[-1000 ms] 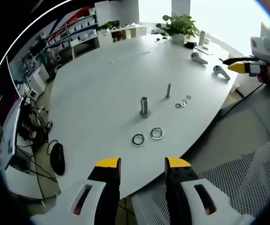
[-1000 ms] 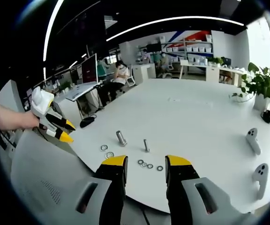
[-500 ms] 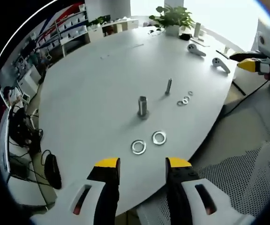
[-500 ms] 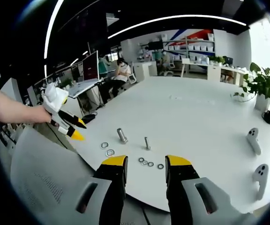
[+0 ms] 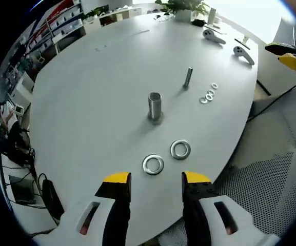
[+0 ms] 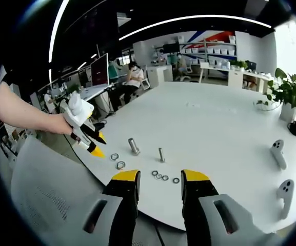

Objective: Place the washer onto the threaded stud by aligning its center hole with the stud, sliding it down to the base, and recovering from edge contact or off-axis alignment until the washer reaches the visible bottom stop.

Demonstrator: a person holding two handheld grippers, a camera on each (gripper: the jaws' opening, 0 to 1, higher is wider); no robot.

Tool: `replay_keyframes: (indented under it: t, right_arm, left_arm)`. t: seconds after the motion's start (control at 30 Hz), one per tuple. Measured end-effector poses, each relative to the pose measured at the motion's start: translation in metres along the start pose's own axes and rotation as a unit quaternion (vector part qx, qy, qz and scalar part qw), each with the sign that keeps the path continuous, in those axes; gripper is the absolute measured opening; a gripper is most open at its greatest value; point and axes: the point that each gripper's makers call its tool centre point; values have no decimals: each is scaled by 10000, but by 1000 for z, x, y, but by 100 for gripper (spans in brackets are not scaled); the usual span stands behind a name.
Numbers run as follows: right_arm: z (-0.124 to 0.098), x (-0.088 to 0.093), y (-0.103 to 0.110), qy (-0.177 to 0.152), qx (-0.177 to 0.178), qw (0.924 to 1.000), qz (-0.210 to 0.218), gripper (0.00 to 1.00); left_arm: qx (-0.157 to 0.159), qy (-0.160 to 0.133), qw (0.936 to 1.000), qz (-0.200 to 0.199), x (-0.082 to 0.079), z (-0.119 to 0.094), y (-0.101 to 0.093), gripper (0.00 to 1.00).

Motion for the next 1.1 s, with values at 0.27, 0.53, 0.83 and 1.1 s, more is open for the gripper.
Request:
replay_keyframes:
  t: [0.27,0.53,0.83,1.1]
  right_arm:
    - [-1,-1,-2,-41,49,10000,38,34]
    - [-1,-1,-1,-22,35,10000,-13,33]
    - [-2,-3,-3,-87,91,9999,11,33]
    - [-4,-3,-6,-121,148,9998,66,33]
  left_arm:
    - [79,283,9995,108,4,16,5,38]
    - [150,414,9990,117,1,25,2,37]
    - [197,697,9970,255,3,36,2,37]
    - [258,851,9952,399,3,42,-5,37]
Point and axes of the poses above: the point that each gripper's makers call its tool centre point, and the gripper's own axes: z roughly forward along the fingers, y roughly to its left, x roughly out of its underside, and after that the axes turned 3 degrees about y, right-handed
